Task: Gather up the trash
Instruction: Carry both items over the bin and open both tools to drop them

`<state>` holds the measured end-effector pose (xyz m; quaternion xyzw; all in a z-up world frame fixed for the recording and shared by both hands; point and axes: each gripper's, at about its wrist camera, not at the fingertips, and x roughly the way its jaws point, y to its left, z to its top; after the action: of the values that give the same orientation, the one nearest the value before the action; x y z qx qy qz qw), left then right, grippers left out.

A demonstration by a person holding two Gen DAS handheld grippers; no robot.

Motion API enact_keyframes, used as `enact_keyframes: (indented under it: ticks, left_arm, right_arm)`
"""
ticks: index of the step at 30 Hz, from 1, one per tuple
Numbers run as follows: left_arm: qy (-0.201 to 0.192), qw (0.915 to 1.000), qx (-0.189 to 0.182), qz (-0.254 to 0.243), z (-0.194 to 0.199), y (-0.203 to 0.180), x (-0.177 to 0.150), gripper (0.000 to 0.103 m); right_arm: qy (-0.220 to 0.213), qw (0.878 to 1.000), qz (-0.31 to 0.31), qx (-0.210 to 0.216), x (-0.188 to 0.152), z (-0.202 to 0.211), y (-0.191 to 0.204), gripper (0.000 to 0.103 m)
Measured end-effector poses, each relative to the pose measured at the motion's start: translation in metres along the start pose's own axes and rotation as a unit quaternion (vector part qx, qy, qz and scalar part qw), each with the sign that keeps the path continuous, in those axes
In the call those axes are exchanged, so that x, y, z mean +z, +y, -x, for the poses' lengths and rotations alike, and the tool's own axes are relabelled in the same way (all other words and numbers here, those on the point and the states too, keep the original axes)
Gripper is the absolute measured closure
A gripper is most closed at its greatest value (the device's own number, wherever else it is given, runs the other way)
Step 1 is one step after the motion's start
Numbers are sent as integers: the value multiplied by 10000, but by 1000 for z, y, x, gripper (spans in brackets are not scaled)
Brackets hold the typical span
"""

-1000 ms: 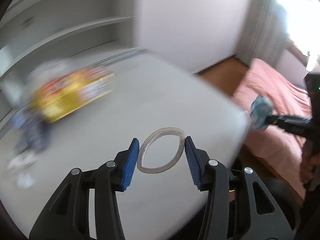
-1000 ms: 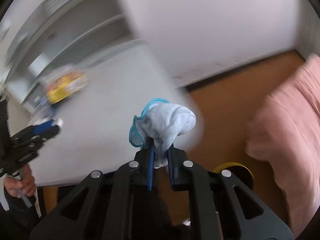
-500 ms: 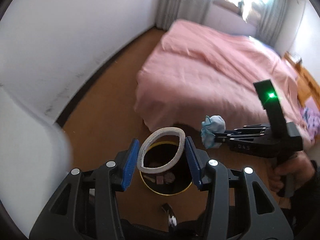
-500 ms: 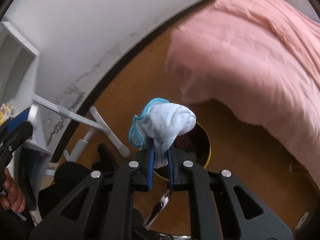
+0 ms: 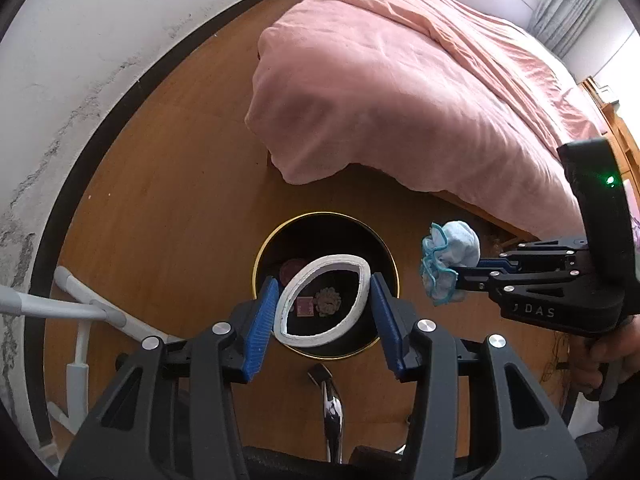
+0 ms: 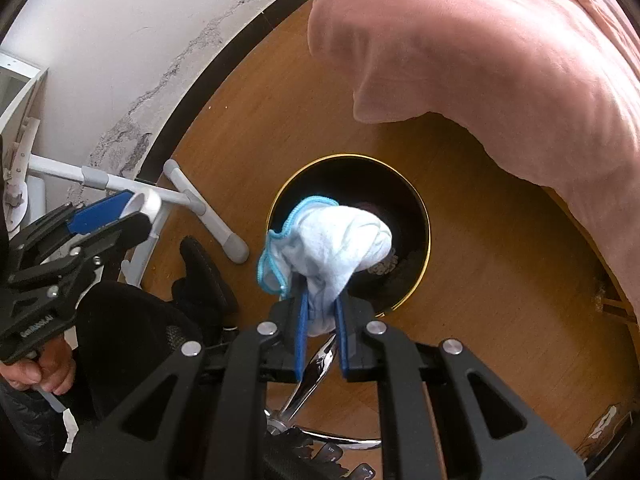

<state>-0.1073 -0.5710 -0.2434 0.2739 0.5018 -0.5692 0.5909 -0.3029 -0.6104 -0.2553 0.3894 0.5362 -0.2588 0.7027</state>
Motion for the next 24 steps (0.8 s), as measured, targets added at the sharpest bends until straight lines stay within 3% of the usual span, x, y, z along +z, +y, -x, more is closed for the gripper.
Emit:
enact_keyframes:
  ticks: [9, 11, 12, 13, 19, 24]
  left_arm:
    - [-14, 9996, -251, -84, -5, -12, 11, 57]
    - [-13, 9995, -294, -95, -4, -14, 13, 52]
    - [-12, 9994, -318, -96, -3, -14, 13, 43]
    - [-30, 9994, -326, -101, -2, -15, 13, 40]
    - [-147, 9994, -263, -148, 10, -21, 13, 39]
    - [-420, 9989, -145, -177, 41, -26, 12, 26]
  right_arm:
    - [-122, 9999, -45, 20, 6, 12, -3, 88]
    - [-125, 9999, -52, 37, 7, 14, -4, 71]
    - [-162, 9999, -46, 17, 8, 16, -4, 50]
    - [-225, 9997, -50, -16, 7, 19, -3, 38]
    - [-431, 9990, -71, -35, 7, 37, -3, 43]
    - [-643, 9978, -66, -117, 5, 62, 3, 42]
